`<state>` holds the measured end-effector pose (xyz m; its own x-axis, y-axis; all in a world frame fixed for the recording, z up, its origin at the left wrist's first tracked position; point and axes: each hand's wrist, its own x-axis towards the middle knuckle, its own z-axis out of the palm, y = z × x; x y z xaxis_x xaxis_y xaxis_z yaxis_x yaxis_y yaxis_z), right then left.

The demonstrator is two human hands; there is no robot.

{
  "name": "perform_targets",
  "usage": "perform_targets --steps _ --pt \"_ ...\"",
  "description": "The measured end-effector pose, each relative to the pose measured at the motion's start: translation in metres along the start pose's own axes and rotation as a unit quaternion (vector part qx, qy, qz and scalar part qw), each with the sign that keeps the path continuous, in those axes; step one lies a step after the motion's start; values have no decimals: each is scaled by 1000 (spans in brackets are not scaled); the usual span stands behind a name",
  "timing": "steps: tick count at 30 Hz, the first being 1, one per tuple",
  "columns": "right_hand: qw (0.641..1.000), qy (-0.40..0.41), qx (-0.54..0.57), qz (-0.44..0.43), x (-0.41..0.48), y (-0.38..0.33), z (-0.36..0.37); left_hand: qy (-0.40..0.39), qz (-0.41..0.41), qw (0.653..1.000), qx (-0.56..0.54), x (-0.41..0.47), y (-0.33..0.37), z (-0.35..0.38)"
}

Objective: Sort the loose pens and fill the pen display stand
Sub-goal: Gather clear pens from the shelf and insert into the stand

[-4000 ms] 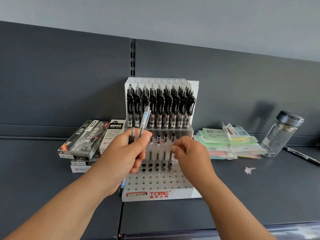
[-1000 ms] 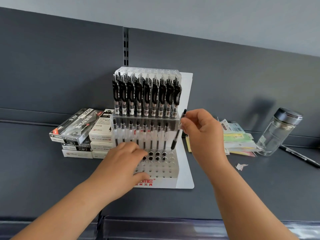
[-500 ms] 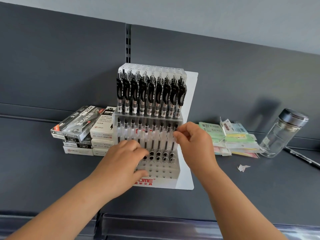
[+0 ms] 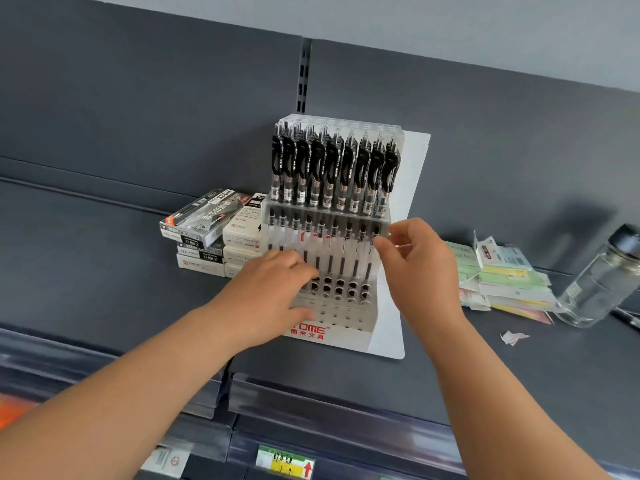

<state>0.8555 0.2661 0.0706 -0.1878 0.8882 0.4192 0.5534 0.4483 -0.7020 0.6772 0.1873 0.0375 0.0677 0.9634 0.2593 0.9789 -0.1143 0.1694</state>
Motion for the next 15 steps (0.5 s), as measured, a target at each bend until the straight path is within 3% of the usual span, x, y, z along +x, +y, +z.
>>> perform_targets --steps 5,11,15 --pt "990 14 -68 -122 -21 -34 17 67 -47 997 5 -24 -26 -29" --pt "968 -53 -133 -205 -45 -96 64 141 -103 983 58 -80 -79 -73" --pt "955 -102 -155 -232 -65 -142 106 148 -141 974 102 -130 -121 -103"
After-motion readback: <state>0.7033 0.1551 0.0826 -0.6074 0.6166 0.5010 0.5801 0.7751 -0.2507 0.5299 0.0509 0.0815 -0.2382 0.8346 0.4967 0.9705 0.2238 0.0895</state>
